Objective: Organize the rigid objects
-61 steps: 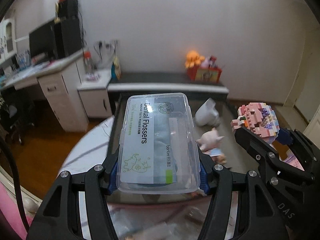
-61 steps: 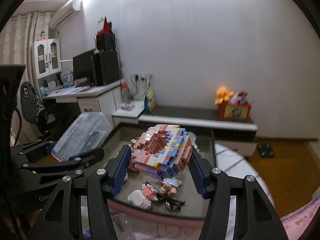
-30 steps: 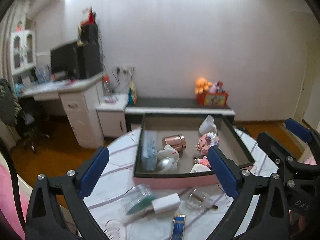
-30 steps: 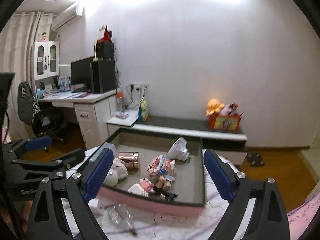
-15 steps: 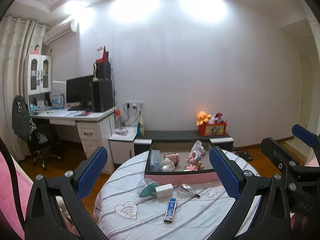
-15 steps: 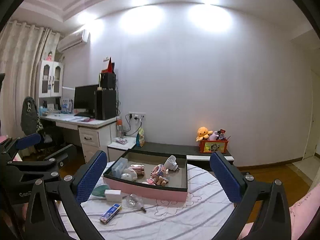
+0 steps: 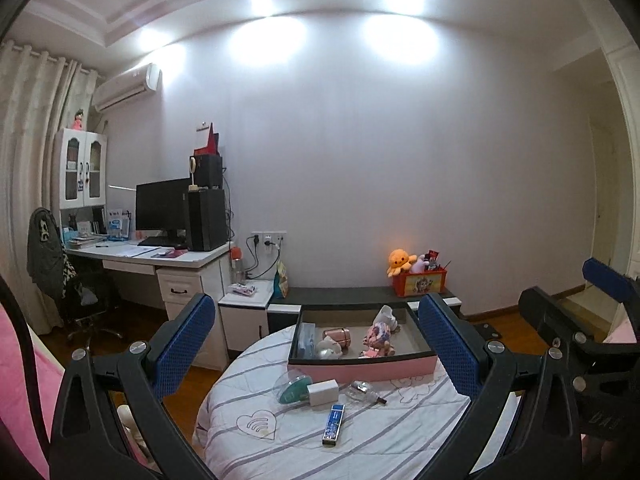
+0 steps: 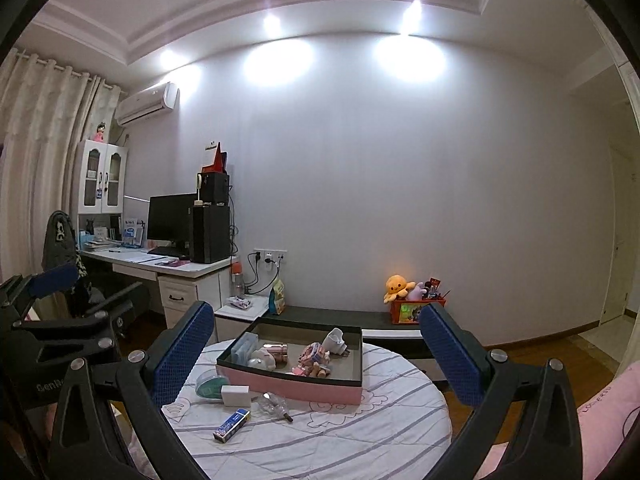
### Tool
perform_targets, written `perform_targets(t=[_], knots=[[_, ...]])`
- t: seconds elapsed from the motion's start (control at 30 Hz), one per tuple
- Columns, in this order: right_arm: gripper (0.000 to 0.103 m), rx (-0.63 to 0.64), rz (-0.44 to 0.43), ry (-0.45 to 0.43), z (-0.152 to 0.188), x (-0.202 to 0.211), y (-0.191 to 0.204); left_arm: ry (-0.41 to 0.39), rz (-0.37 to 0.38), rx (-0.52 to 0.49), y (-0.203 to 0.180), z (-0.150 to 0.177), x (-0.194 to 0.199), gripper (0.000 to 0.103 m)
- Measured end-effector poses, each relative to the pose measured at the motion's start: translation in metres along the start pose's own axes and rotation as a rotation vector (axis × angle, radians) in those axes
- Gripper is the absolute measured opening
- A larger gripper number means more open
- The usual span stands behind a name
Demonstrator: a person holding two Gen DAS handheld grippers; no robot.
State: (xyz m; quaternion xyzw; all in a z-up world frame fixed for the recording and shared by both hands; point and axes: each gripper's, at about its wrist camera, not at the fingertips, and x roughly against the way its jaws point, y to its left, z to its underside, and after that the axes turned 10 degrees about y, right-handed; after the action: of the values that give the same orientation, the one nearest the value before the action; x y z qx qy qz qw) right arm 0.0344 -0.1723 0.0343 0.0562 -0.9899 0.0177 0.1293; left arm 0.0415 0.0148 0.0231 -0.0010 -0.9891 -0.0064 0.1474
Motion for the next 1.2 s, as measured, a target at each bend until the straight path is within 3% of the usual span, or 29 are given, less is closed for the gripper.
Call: perform_targets(t=[1.0, 1.2], knots=[[0.103, -0.002, 0.017, 0.021, 0.011, -0.005, -0.003, 0.027, -0.010, -0.006, -0.006, 0.008, -0.010, 0.103], [0.103, 0.006, -0.001, 0.096, 0.030, -0.036, 0.000, 0.156, 0.014, 0.000, 0.000, 0.032, -0.056, 0.103]])
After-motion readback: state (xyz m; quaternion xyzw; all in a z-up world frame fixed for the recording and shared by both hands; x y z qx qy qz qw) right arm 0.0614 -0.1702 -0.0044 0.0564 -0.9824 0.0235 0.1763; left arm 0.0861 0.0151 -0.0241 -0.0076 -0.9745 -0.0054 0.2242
